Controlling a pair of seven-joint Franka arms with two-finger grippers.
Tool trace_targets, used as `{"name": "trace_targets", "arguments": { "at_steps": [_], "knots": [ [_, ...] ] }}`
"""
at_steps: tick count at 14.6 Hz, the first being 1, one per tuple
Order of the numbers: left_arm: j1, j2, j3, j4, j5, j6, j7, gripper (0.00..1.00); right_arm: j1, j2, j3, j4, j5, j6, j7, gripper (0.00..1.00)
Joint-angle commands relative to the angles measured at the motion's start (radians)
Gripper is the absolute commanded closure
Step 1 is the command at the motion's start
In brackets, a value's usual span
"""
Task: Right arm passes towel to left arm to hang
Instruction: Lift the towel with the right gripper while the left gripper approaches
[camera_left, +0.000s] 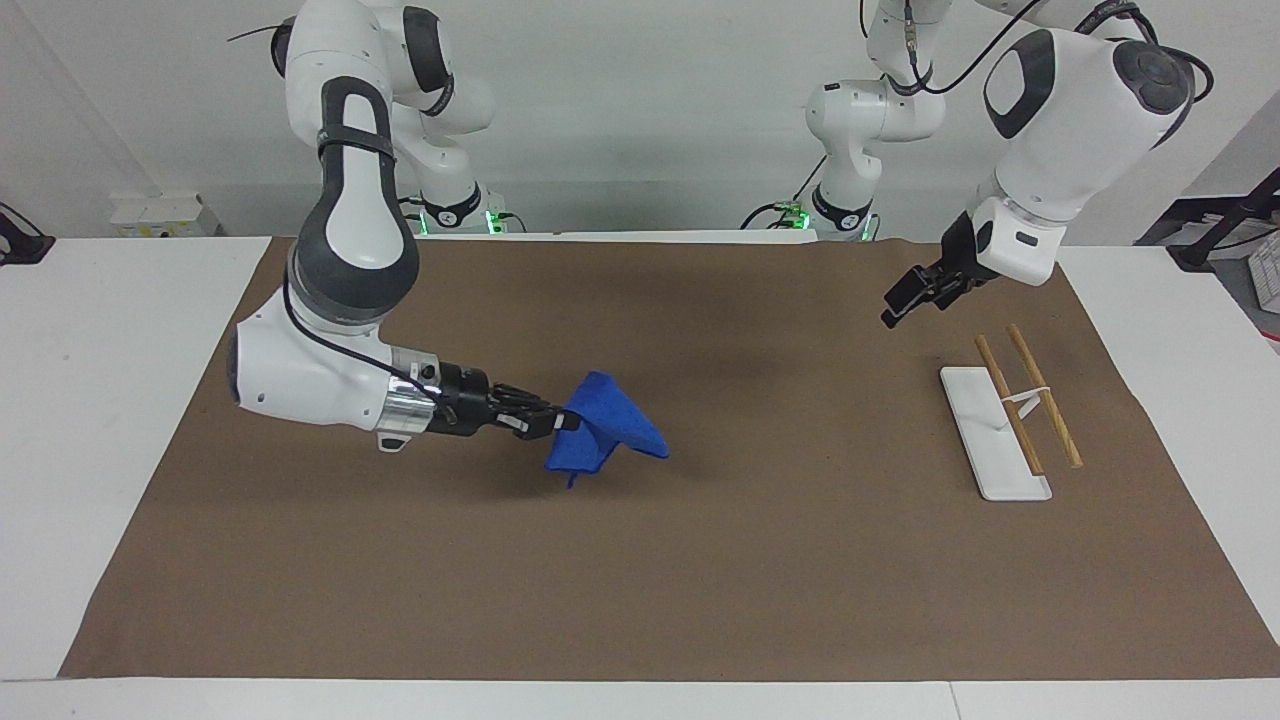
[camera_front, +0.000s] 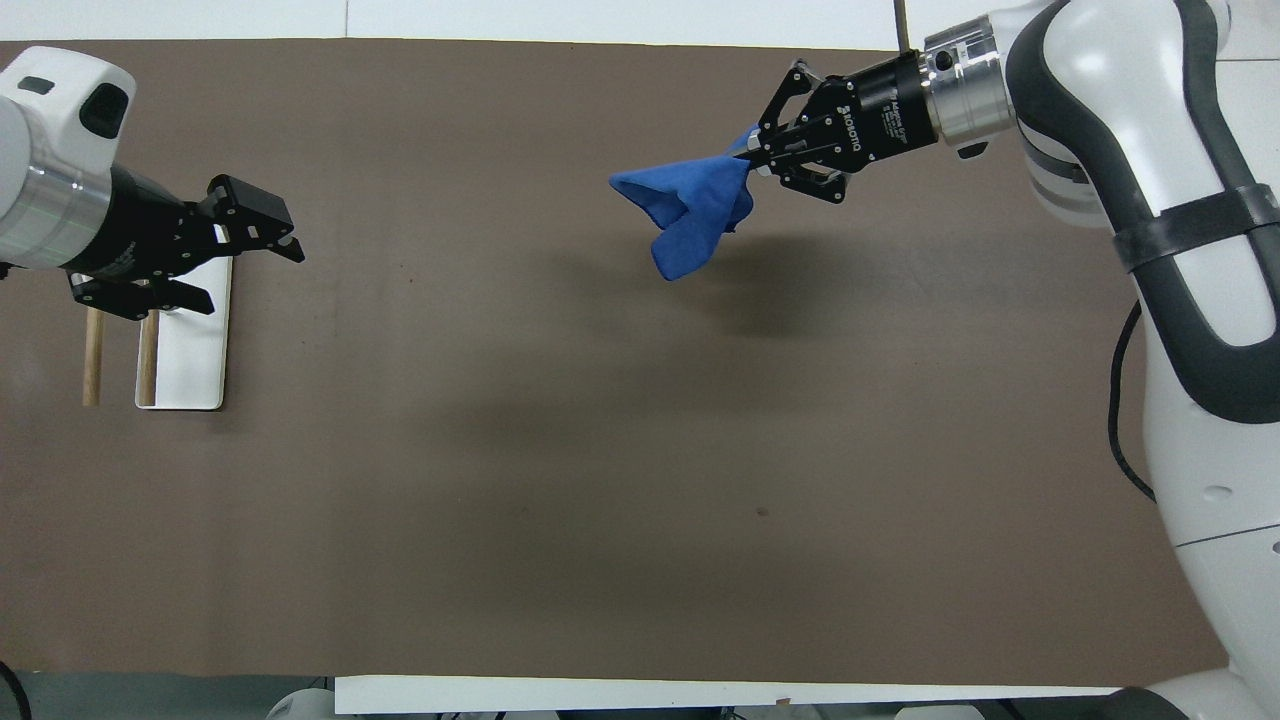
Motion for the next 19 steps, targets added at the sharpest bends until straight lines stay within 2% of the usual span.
{"name": "trace_targets", "arguments": {
  "at_steps": [1,5,8,12,19],
  "knots": [
    [0.007,-0.003,-0.007,-0.02,-0.136,0.067,-0.217,0.01,0.07,-0.102,0.003,-0.132,0.08,0.134,0.038,1.0],
    [0.006,0.026,-0.062,-0.032,-0.155,0.209,-0.391,0.01,0.135,-0.131,0.003,-0.149,0.12,0.179,0.145,1.0],
    [0.001,0.063,-0.093,-0.017,-0.156,0.3,-0.411,0.01,0.167,-0.159,0.003,-0.181,0.139,0.182,0.187,1.0],
    [-0.011,0.129,-0.093,0.06,-0.189,0.343,-0.433,0.02,0.182,-0.206,0.003,-0.226,0.145,0.182,0.187,1.0],
    [-0.037,0.175,-0.189,0.052,-0.179,0.401,-0.595,0.05,0.192,-0.222,0.003,-0.242,0.145,0.185,0.185,1.0]
  ]
}}
